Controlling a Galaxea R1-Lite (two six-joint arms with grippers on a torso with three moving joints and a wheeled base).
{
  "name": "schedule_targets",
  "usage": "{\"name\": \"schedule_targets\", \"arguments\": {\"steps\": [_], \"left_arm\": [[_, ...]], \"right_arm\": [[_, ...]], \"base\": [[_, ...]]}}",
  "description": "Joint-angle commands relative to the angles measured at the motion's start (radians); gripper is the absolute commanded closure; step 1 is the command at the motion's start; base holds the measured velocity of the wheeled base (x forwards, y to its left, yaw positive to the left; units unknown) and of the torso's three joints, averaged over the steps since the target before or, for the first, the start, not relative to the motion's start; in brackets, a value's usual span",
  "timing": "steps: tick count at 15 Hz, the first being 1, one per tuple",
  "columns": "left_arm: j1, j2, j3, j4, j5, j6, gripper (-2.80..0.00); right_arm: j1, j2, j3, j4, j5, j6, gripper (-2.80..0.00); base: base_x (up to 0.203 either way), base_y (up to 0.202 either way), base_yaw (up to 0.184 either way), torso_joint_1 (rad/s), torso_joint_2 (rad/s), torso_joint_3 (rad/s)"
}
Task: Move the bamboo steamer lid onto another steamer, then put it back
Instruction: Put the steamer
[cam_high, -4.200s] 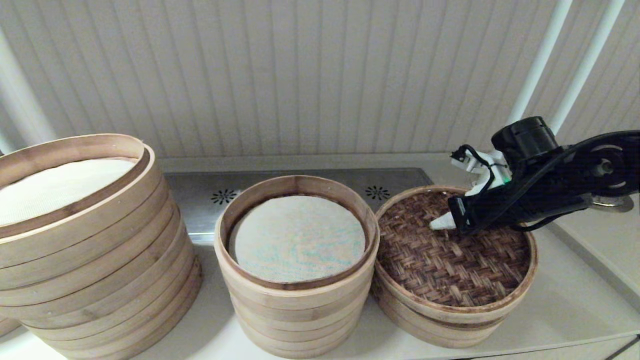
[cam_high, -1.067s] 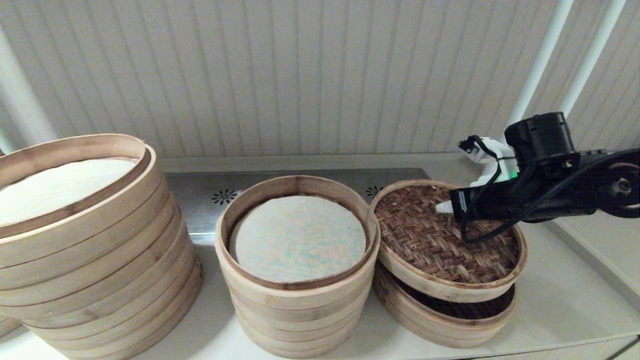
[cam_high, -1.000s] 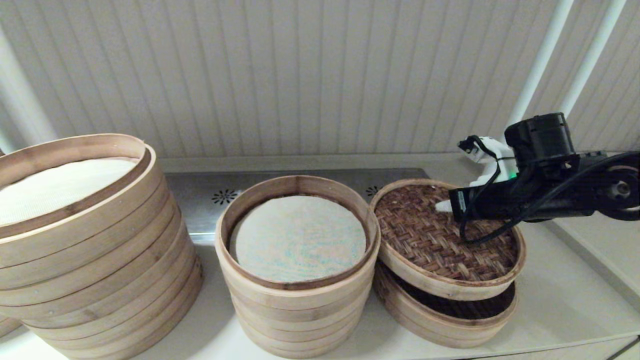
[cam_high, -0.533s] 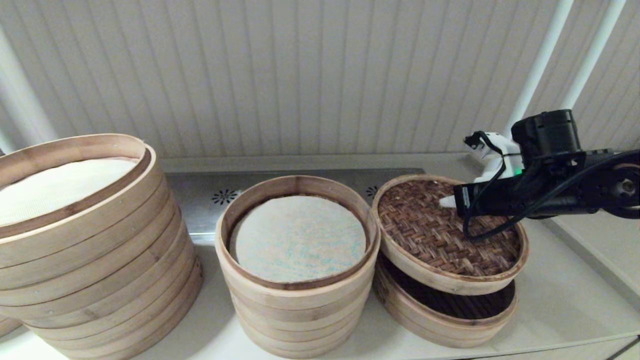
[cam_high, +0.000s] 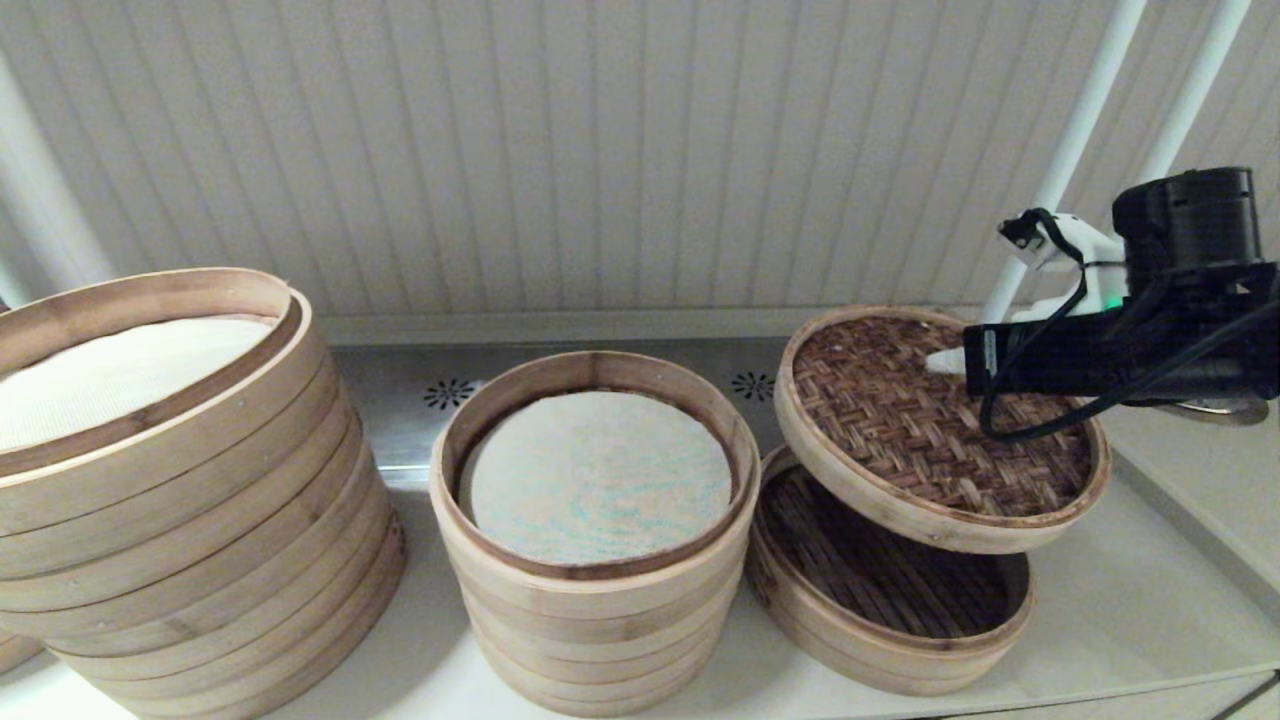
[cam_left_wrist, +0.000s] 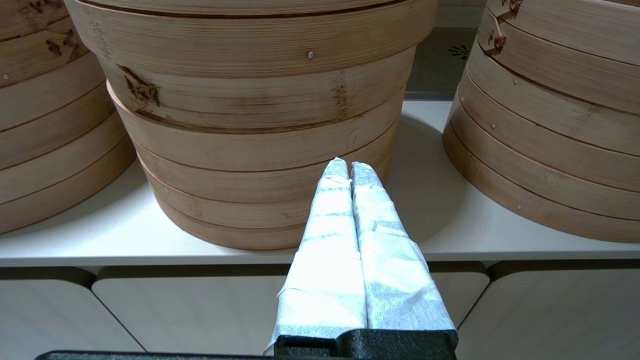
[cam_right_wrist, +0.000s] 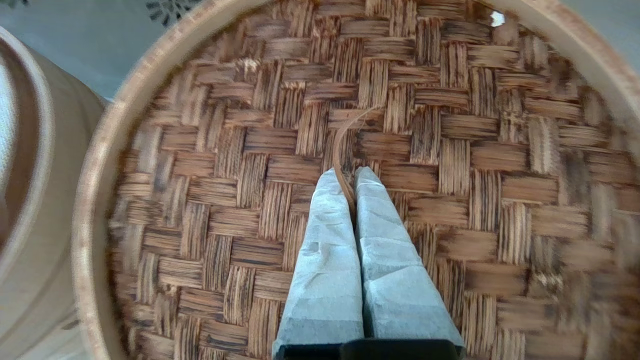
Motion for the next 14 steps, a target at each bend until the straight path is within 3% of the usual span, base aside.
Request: {"name": "schedule_targets", "arguments": {"steps": [1,4,8,14], "left_arm": [[0.0,0.0,0.0,0.0,0.0,0.0,0.0],[0.0,0.0,0.0,0.001,0.0,-0.002,0.0],[0.0,0.0,0.0,0.0,0.0,0.0,0.0],[0.0,0.0,0.0,0.0,-0.001,0.0,0.0]], "right_arm": [[-0.002,-0.023,-0.012,0.008,0.002,0.007,0.0],[0.003,-0.019,-0.055,0.031,0.01,0.008,0.0],[0.004,0.001,-0.214,0.181,0.074,0.045,0.0],[0.02,0.012,-0.464,0.405,0.086,0.121,0.0]], "base": [[0.0,0.0,0.0,0.0,0.0,0.0],[0.0,0.0,0.0,0.0,0.0,0.0],[0.0,0.0,0.0,0.0,0.0,0.0],[0.0,0.0,0.0,0.0,0.0,0.0]]}}
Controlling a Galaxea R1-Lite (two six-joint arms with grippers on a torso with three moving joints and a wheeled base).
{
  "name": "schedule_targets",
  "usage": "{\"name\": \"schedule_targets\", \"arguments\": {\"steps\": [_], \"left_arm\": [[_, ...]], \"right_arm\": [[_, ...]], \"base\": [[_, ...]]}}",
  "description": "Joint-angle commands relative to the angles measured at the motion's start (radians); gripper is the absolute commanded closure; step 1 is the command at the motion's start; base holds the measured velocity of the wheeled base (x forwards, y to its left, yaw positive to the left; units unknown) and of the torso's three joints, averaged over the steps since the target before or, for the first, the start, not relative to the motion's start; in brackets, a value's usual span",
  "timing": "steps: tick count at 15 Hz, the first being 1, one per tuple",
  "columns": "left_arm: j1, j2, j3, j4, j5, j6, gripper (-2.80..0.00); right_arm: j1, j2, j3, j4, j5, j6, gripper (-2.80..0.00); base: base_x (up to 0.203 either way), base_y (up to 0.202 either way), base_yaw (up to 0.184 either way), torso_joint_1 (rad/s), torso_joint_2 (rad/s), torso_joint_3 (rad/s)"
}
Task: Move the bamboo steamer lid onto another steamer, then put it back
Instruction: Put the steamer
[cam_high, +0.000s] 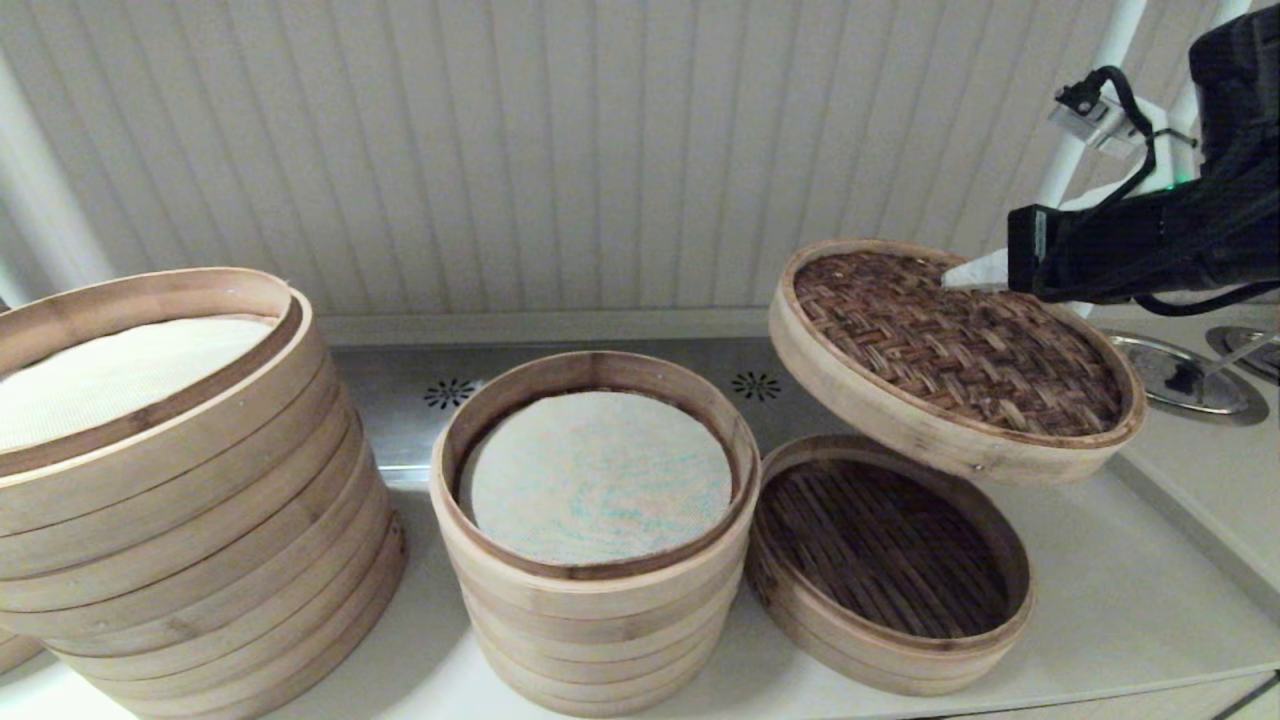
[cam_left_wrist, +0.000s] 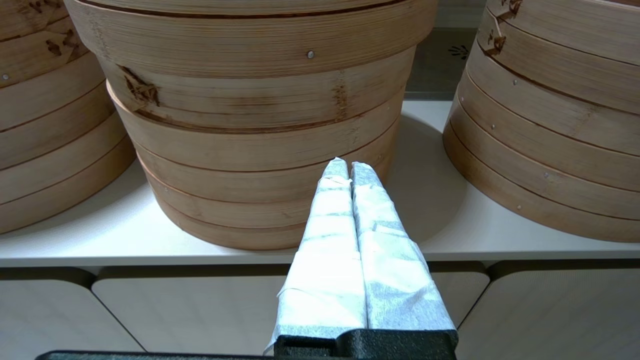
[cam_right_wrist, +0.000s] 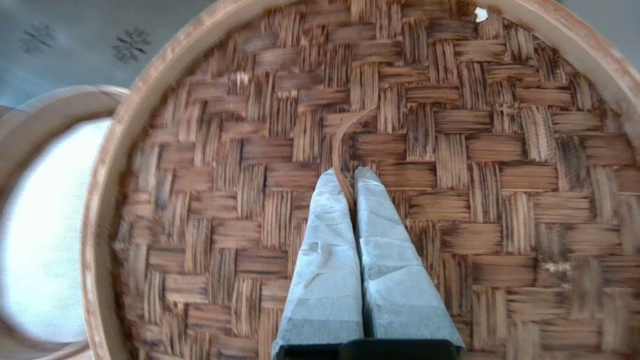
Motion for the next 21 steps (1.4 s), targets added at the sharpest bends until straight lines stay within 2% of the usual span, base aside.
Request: {"name": "schedule_targets", "arguments": {"steps": [1,6,11,15,21], "left_arm": [[0.0,0.0,0.0,0.0,0.001,-0.001,0.0],[0.0,0.0,0.0,0.0,0.001,-0.001,0.0],[0.0,0.0,0.0,0.0,0.0,-0.001,0.0],[0.0,0.0,0.0,0.002,0.0,-0.001,0.0],[0.0,0.0,0.0,0.0,0.001,-0.001,0.0]], "right_arm": [[0.023,0.02,-0.091,0.052,0.001,0.031,0.0],[0.164,0.089,-0.241,0.163,0.002,0.076,0.0],[0.309,0.127,-0.286,0.175,0.002,0.086,0.0],[0.393,0.159,-0.303,0.173,0.015,0.13,0.0],[0.482,0.237,-0.343,0.151,0.024,0.133,0.0]], "base": [[0.0,0.0,0.0,0.0,0.0,0.0],[0.0,0.0,0.0,0.0,0.0,0.0],[0.0,0.0,0.0,0.0,0.0,0.0],[0.0,0.0,0.0,0.0,0.0,0.0],[0.0,0.0,0.0,0.0,0.0,0.0]]}}
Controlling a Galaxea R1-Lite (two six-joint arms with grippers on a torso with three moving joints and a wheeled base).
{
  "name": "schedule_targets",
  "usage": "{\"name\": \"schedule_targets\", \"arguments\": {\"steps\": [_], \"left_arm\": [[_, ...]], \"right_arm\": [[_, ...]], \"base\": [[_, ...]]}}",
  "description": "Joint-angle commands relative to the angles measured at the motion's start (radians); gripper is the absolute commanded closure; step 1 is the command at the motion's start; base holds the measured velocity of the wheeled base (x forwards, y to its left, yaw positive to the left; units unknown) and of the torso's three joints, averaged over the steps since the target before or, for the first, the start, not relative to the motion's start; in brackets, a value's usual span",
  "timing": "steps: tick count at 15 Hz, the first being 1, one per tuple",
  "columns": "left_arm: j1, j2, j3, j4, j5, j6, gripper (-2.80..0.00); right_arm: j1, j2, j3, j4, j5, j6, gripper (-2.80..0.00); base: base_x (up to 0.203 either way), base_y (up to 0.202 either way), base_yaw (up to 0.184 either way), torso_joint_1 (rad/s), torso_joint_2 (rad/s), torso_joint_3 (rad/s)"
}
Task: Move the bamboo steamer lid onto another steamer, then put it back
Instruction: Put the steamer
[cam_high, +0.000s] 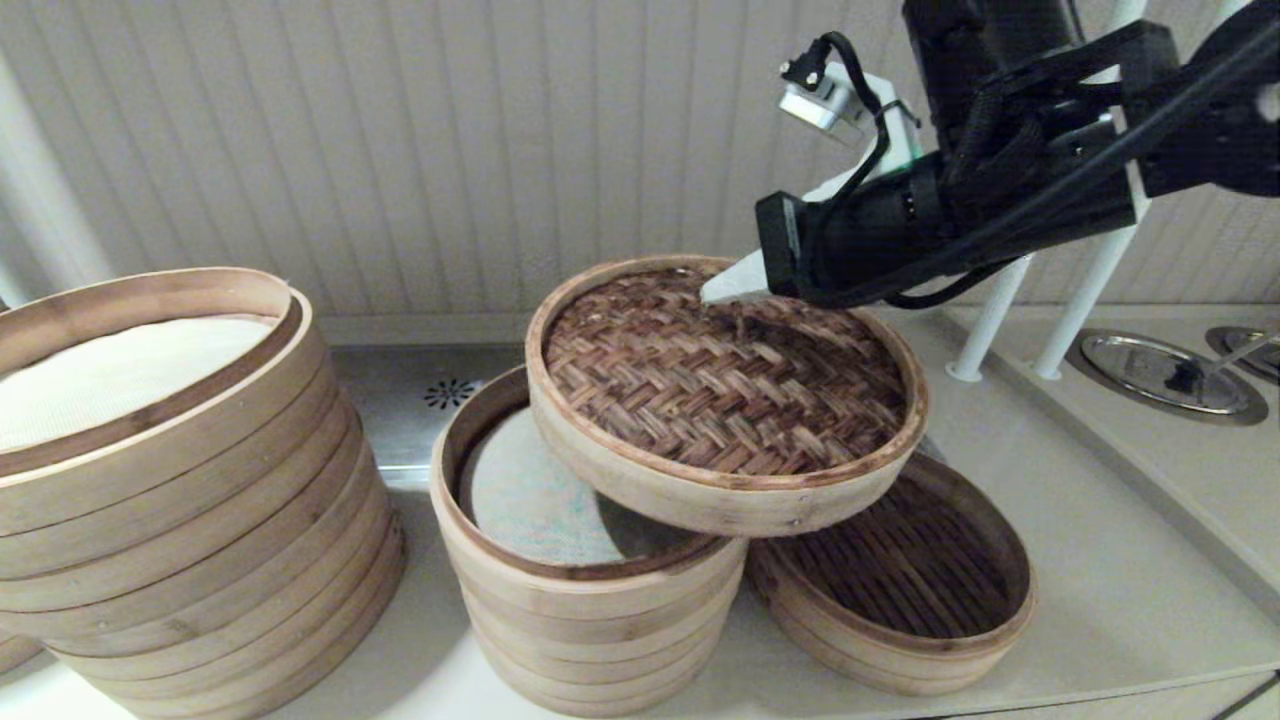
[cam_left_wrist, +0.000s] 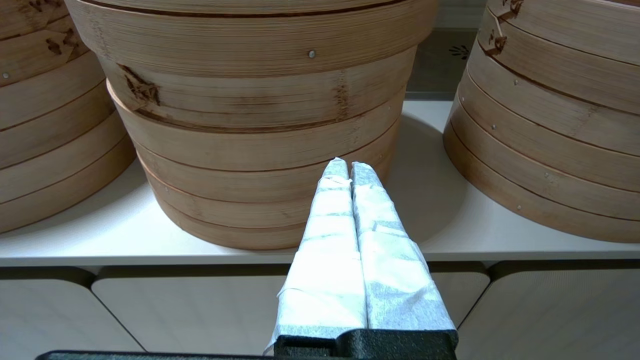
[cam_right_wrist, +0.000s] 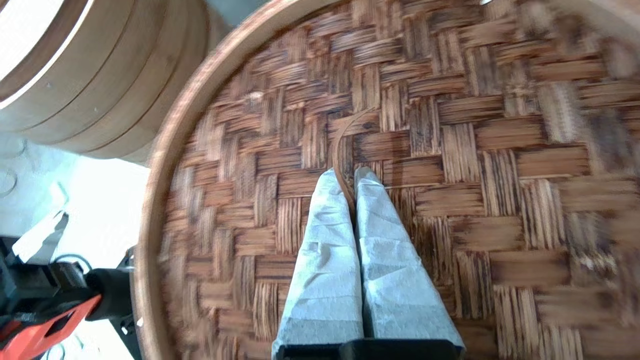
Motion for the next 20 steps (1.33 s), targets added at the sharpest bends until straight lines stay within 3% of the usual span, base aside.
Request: {"name": "schedule_targets", "arguments": {"steps": [1,13,20], "left_arm": [[0.0,0.0,0.0,0.0,0.0,0.0,0.0],[0.0,0.0,0.0,0.0,0.0,0.0,0.0],[0.0,0.0,0.0,0.001,-0.001,0.0,0.0]], "right_arm": [[0.034,0.041,-0.005,-0.002,-0.002,0.0,0.0],[0.119,0.13,-0.01,-0.086,-0.004,-0.013,0.0],[0.129,0.16,-0.01,-0.119,-0.002,-0.043,0.0]], "base": [[0.0,0.0,0.0,0.0,0.0,0.0],[0.0,0.0,0.0,0.0,0.0,0.0],[0.0,0.0,0.0,0.0,0.0,0.0]]}}
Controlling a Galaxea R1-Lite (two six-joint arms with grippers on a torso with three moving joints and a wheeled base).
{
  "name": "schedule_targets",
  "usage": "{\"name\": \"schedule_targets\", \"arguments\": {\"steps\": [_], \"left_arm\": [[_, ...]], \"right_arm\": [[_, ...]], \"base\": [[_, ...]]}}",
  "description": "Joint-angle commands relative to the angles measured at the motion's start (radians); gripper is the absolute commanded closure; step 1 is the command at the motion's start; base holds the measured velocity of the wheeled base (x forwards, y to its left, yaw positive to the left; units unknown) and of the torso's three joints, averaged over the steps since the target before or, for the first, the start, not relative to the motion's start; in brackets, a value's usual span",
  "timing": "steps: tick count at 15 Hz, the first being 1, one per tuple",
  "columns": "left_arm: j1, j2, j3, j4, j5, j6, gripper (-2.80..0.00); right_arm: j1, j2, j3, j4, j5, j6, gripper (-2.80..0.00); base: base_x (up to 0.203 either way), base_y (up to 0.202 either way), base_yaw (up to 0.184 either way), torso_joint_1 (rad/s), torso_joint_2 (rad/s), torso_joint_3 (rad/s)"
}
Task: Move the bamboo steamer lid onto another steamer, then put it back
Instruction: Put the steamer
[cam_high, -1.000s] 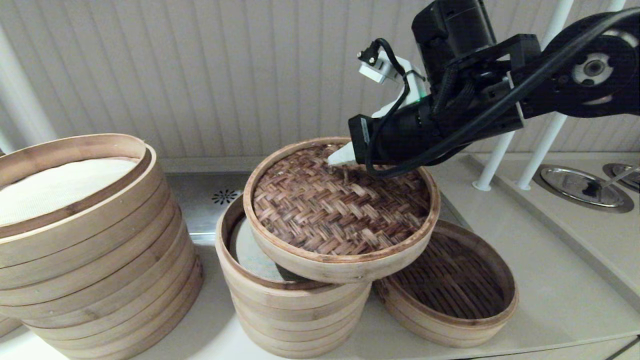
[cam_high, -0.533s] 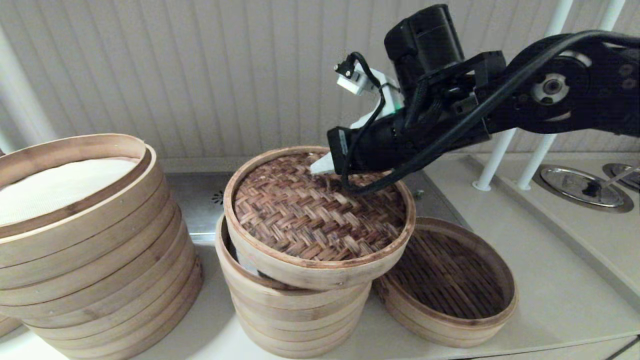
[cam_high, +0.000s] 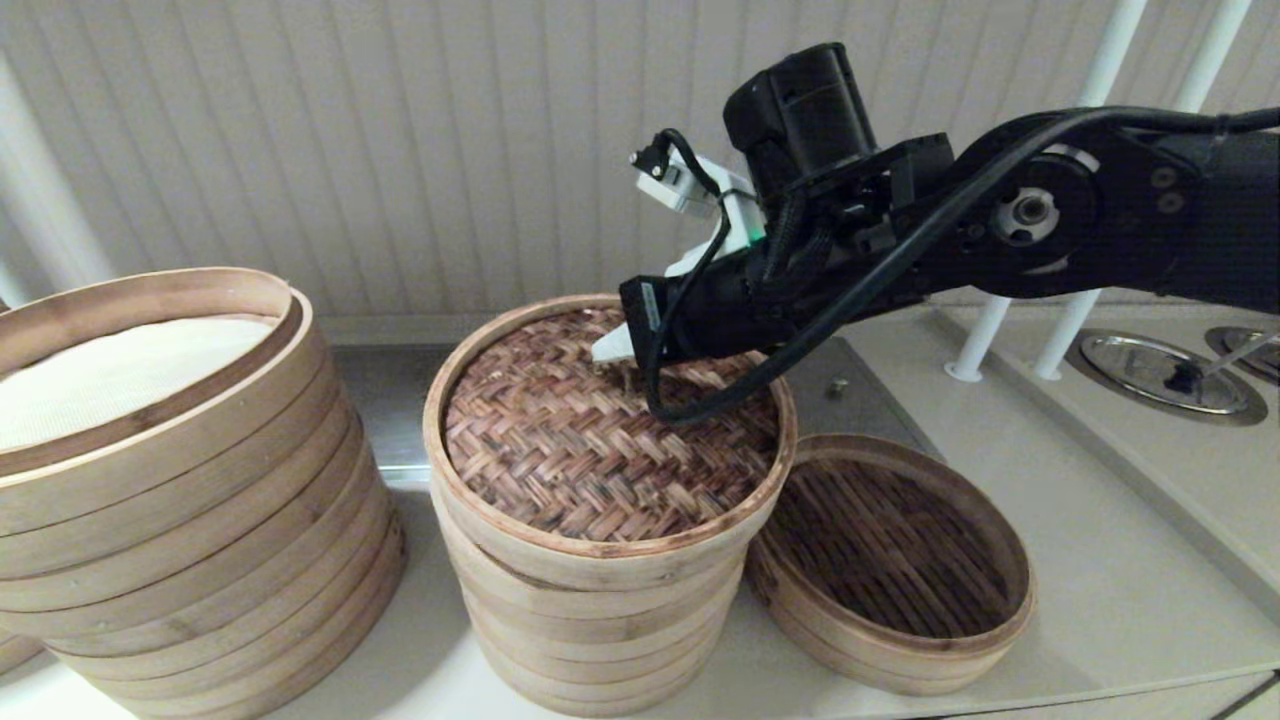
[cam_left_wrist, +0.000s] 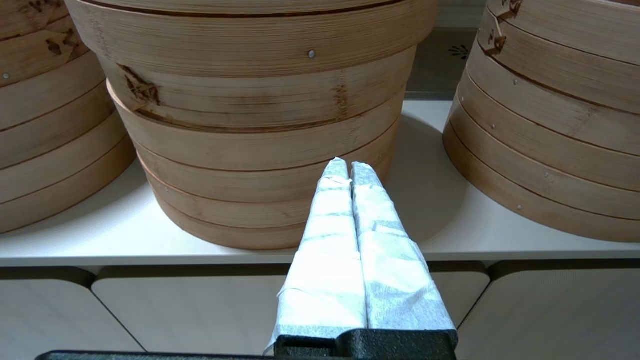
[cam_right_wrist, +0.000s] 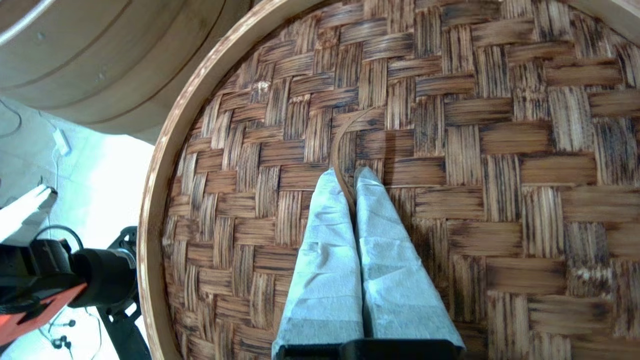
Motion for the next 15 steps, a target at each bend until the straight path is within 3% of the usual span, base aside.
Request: {"name": "schedule_targets", "arguments": {"steps": [1,15], "left_arm": [[0.0,0.0,0.0,0.001,0.001,0.0,0.0],[0.0,0.0,0.0,0.0,0.001,-0.001,0.0]], "right_arm": [[0.002,0.015,0.0,0.0,0.004,0.001,0.0],[-0.001,0.083,-0.007,-0.079,0.003,-0.036,0.0]], "base": [[0.0,0.0,0.0,0.0,0.0,0.0],[0.0,0.0,0.0,0.0,0.0,0.0]]}}
